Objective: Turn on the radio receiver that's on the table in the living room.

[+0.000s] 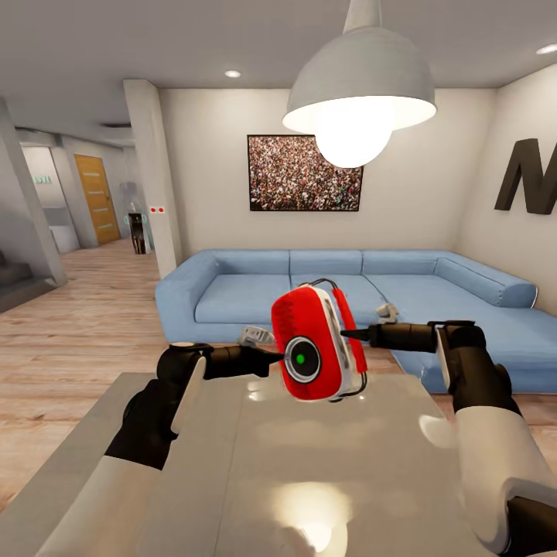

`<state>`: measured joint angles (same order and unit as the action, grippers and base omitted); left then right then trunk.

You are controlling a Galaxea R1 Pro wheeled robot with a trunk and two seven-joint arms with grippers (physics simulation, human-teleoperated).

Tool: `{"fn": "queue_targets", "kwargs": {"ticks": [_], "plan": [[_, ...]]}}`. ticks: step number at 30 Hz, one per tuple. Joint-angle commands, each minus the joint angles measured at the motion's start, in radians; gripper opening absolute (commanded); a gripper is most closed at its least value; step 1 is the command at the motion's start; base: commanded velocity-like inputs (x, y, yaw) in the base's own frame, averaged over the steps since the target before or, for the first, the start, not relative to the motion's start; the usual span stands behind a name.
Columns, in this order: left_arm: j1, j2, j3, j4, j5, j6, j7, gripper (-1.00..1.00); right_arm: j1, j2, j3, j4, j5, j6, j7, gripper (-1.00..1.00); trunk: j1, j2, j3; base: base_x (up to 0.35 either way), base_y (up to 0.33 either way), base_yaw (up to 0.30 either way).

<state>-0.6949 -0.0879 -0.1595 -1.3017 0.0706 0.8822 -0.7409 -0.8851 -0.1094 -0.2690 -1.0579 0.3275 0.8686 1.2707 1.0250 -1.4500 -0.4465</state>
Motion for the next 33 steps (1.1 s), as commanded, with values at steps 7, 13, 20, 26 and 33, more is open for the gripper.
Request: {"fn": "queue_targets", "kwargs": {"ticks": [7,13,20,26,33], "plan": [[0.0,0.003,0.001,0.001,-0.001,0.0,0.0,-1.0,0.0,-0.034,-0.001,-0.001,-0.006,0.006,-0.03,-1.0,0.0,0.0,0.0,0.0,0.0,0.0],[0.0,0.007,0.004,0.009,-0.003,-0.001,0.001,-1.0,0.0,-0.058,-0.002,-0.002,-0.006,0.006,-0.093,-1.0,0.0,0.0,0.0,0.0,0.0,0.0],[0.0,0.055,0.023,0.061,-0.008,-0.005,0.011,-1.0,0.0,-0.064,-0.002,-0.016,-0.005,0.006,-0.19,-1.0,0.0,0.0,0.0,0.0,0.0,0.0],[0.0,0.106,0.072,0.139,-0.01,-0.012,0.099,-1.0,0.0,-0.064,-0.001,-0.023,-0.005,0.007,-0.288,-1.0,0.0,0.0,0.0,0.0,0.0,0.0],[0.0,0.175,0.144,0.256,-0.015,-0.063,0.202,-1.0,0.0,-0.063,0.002,-0.024,-0.007,0.041,-0.459,-1.0,0.0,0.0,0.0,0.0,0.0,0.0]]}}
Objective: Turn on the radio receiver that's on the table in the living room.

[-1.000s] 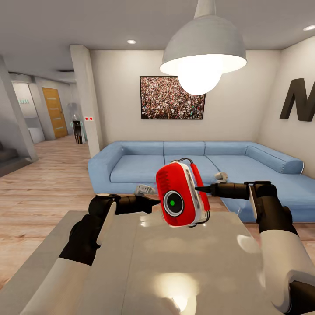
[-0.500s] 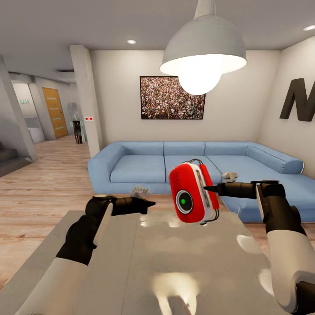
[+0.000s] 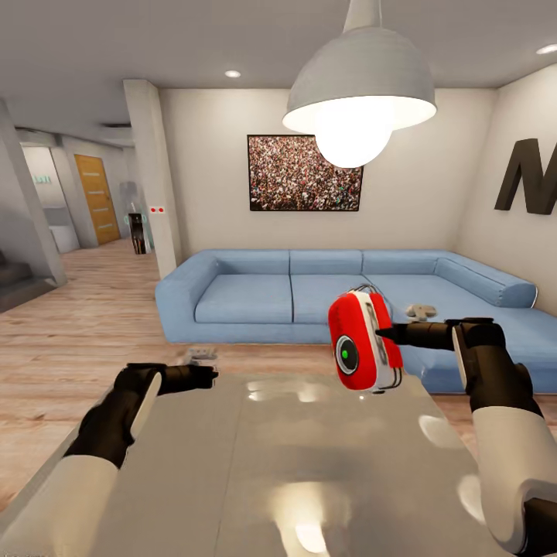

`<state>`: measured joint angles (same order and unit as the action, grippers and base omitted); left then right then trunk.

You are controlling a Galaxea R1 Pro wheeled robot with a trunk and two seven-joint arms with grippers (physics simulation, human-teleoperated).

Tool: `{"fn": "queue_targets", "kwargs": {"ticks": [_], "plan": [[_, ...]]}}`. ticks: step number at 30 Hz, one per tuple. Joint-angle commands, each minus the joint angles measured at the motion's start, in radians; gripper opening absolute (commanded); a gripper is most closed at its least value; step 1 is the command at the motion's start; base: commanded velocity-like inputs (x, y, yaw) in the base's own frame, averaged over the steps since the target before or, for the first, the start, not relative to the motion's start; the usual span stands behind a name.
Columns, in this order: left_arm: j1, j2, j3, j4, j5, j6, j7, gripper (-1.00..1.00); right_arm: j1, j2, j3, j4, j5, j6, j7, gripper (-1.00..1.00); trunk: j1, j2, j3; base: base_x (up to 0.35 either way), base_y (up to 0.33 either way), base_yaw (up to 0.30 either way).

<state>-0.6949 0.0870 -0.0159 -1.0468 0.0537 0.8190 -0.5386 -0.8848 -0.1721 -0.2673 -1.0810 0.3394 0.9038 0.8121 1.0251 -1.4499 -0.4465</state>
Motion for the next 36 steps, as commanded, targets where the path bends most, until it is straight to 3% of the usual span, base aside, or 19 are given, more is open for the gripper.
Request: {"fn": "queue_targets", "kwargs": {"ticks": [1,6,12,23,29,36], "plan": [[0.0,0.004,0.001,0.013,0.001,-0.009,0.001,-1.0,0.0,0.001,0.0,-0.001,-0.019,0.012,-0.016,-1.0,0.0,0.0,0.0,0.0,0.0,0.0],[0.0,0.068,0.028,0.093,-0.001,-0.064,0.005,-1.0,0.0,0.003,0.0,0.0,-0.023,0.037,-0.128,-1.0,0.0,0.0,0.0,0.0,0.0,0.0],[0.0,0.114,0.09,0.119,-0.002,-0.074,0.005,-1.0,0.0,0.005,0.002,0.007,-0.023,0.066,-0.157,-1.0,0.0,0.0,0.0,0.0,0.0,0.0],[0.0,0.204,0.108,0.163,-0.002,-0.075,0.005,-1.0,0.0,0.006,0.006,0.047,-0.023,0.082,-0.224,-1.0,0.0,0.0,0.0,0.0,0.0,0.0],[0.0,0.236,0.109,0.17,-0.002,-0.075,0.005,-1.0,0.0,0.006,0.004,0.18,-0.023,0.08,-0.308,-1.0,0.0,0.0,0.0,0.0,0.0,0.0],[0.0,0.253,0.133,0.174,-0.002,-0.075,0.005,-1.0,0.0,0.009,0.006,0.234,-0.023,0.078,-0.36,-1.0,0.0,0.0,0.0,0.0,0.0,0.0]]}}
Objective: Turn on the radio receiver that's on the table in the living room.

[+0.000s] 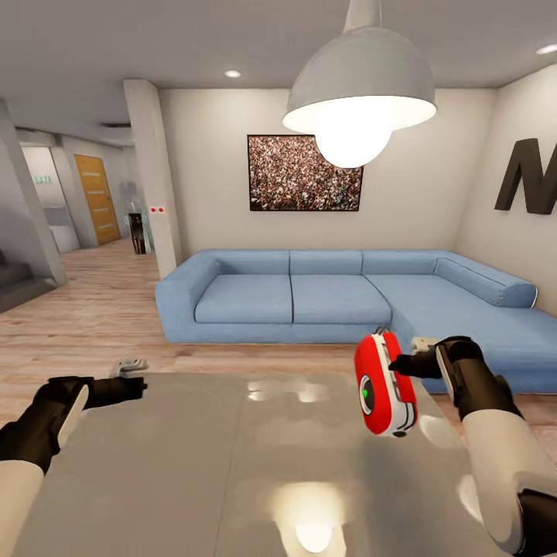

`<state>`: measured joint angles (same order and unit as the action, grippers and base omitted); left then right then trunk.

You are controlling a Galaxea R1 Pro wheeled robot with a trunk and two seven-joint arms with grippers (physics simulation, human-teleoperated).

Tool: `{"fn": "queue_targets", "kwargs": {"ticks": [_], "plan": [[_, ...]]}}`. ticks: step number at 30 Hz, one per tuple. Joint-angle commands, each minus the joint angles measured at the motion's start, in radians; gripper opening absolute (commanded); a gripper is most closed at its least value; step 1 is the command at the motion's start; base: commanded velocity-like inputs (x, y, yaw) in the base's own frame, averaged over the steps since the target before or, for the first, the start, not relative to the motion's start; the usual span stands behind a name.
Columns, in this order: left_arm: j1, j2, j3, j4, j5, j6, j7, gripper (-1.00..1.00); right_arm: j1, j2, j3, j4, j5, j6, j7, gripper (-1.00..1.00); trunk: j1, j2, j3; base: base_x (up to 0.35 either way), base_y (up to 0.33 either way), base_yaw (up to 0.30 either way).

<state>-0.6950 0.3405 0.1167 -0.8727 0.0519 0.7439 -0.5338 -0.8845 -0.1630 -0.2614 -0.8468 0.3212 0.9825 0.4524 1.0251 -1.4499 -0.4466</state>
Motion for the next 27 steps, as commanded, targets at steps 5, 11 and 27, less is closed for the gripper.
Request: {"fn": "queue_targets", "kwargs": {"ticks": [5,11,27], "plan": [[0.0,0.001,0.011,0.003,0.0,0.0,0.0,-1.0,-0.001,0.001,-0.001,0.064,-0.005,-0.007,-0.005,-1.0,0.0,0.0,0.0,0.0,0.0,0.0],[0.0,0.002,0.012,0.011,0.0,0.0,0.0,-1.0,-0.001,0.0,-0.002,0.097,-0.005,-0.031,-0.006,-1.0,0.0,0.0,0.0,0.0,0.0,0.0],[0.0,0.002,0.011,0.015,0.0,-0.001,-0.001,-1.0,-0.001,-0.002,-0.005,0.098,-0.007,-0.036,-0.002,-1.0,0.0,0.0,0.0,0.0,0.0,0.0]]}}
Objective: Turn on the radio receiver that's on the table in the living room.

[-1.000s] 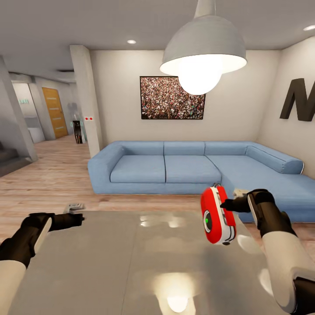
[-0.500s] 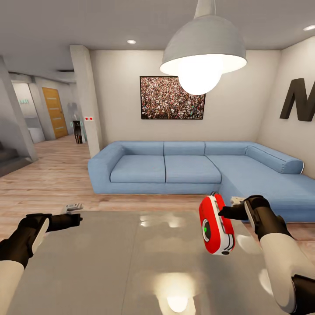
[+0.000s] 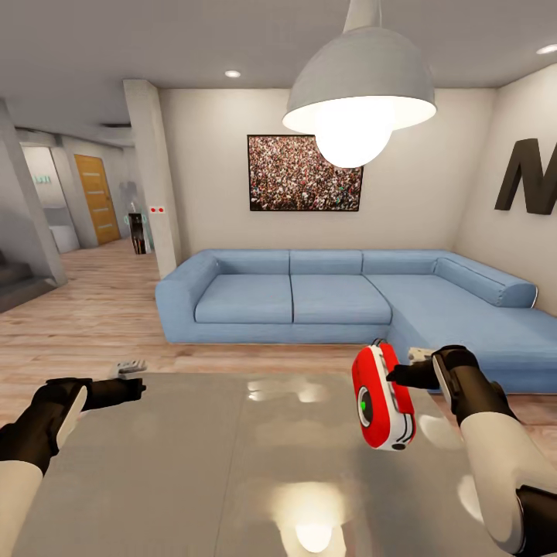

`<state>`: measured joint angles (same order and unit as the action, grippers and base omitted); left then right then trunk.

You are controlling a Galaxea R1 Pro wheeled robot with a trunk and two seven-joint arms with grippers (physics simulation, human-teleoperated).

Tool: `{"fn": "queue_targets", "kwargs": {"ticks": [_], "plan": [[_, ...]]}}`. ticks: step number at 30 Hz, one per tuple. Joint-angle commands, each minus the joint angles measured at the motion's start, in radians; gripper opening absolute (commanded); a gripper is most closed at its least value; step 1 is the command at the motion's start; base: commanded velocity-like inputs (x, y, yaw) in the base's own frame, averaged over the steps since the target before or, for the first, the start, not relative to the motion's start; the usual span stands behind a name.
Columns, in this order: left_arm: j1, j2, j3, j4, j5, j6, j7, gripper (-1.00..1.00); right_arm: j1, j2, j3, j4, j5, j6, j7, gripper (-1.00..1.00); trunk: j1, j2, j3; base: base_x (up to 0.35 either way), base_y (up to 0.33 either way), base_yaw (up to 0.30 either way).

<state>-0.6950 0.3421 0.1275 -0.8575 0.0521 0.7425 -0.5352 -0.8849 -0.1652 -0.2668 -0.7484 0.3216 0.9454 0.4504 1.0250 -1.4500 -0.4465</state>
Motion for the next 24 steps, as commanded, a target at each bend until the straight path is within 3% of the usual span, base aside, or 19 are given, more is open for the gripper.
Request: {"fn": "queue_targets", "kwargs": {"ticks": [1,16,24], "plan": [[0.0,0.0,0.0,0.0,0.0,0.0,0.0,-1.0,0.0,0.0,0.0,-0.001,-0.007,0.001,0.0,-1.0,0.0,0.0,0.0,0.0,0.0,0.0],[0.0,0.0,-0.003,0.001,0.0,0.0,0.0,-1.0,0.0,-0.001,0.002,0.001,-0.003,0.003,-0.009,-1.0,0.0,0.0,0.0,0.0,0.0,0.0],[0.0,-0.003,-0.006,0.007,0.0,0.0,0.0,-1.0,0.0,-0.002,0.003,0.026,-0.004,0.003,-0.061,-1.0,0.0,0.0,0.0,0.0,0.0,0.0]]}}
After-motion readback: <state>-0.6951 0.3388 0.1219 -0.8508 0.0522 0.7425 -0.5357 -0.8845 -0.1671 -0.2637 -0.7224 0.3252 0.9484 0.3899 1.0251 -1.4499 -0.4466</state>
